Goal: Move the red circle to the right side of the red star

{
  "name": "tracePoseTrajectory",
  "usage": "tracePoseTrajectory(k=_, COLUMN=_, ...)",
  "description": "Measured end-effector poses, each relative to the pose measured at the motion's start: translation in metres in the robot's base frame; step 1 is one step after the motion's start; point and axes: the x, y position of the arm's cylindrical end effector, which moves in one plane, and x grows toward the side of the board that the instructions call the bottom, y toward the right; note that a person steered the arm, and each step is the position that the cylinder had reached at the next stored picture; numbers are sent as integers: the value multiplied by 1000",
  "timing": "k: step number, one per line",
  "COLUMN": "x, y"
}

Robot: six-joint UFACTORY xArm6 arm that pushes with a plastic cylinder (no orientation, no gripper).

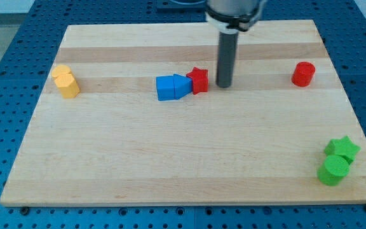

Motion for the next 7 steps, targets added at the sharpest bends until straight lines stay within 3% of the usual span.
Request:
tracePoseTrajectory(k=2, x=53, y=152)
tracePoseTrajectory(k=3, x=42, y=237)
tracePoseTrajectory(k=4, x=-15, y=225)
tracePoseTrajectory(k=7, x=-16, y=108)
